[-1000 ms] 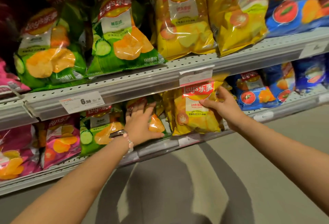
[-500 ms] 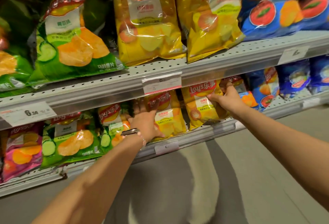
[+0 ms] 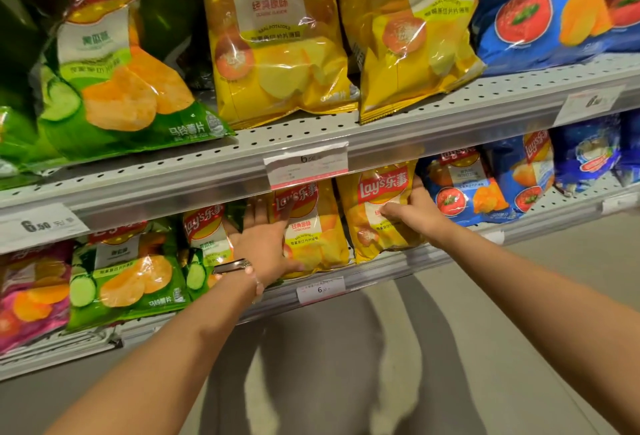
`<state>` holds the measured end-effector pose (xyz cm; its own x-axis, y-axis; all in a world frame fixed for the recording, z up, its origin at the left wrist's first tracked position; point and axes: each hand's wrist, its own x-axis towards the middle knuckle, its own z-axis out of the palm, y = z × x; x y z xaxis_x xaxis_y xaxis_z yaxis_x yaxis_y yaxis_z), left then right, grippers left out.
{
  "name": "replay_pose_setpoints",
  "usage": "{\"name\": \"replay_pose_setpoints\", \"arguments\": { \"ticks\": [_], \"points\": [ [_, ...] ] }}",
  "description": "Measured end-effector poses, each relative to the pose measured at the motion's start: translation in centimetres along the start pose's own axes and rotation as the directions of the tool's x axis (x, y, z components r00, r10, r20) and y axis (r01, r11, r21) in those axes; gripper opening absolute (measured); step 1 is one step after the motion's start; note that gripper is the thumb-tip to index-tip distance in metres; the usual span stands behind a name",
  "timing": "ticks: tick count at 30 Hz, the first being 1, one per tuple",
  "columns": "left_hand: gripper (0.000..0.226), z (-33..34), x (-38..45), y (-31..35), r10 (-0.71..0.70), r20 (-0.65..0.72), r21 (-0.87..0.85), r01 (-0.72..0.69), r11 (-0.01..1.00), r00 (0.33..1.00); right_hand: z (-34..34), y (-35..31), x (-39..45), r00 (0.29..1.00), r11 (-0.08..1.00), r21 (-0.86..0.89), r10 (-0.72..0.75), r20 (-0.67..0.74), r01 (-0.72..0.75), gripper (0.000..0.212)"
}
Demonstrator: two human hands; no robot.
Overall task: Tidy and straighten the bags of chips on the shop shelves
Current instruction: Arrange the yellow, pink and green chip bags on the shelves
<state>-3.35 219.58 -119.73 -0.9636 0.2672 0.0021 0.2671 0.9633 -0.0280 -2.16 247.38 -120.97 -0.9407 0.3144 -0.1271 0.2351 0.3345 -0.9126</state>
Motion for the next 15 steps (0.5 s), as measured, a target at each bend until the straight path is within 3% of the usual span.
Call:
{"name": "replay_pose_setpoints", "arguments": {
  "ticks": [3, 5, 9, 15],
  "points": [
    [0.122, 0.1, -0.3, 0.0, -0.101, -0.023, 0.006, 0.101, 0.995, 0.995, 0.4, 0.6, -1.6, 0.962, 0.972, -0.185, -0.183, -0.201, 0.146, 0.100],
    [0.126, 0.4, -0.4, -0.2, -0.166, -0.004, -0.088, 0.165, 0.982, 0.986, 1.1, 0.8, -3.1, 0.927, 0.927, -0.299, -0.300, -0.226, 0.227, 0.114],
    [0.120, 0.9, -0.4, -0.3, -0.155, 0.018, -0.102, 0.156, 0.982, 0.988, 2.5, 0.9, -3.9, 0.918, 0.874, -0.377, -0.376, -0.128, 0.306, 0.122],
    [0.110, 0.9, -0.1, 0.1, -0.150, 0.035, -0.073, 0.152, 0.986, 0.988, 2.8, -0.5, -1.9, 0.966, 0.787, -0.570, -0.255, 0.045, 0.235, 0.127]
  ]
}}
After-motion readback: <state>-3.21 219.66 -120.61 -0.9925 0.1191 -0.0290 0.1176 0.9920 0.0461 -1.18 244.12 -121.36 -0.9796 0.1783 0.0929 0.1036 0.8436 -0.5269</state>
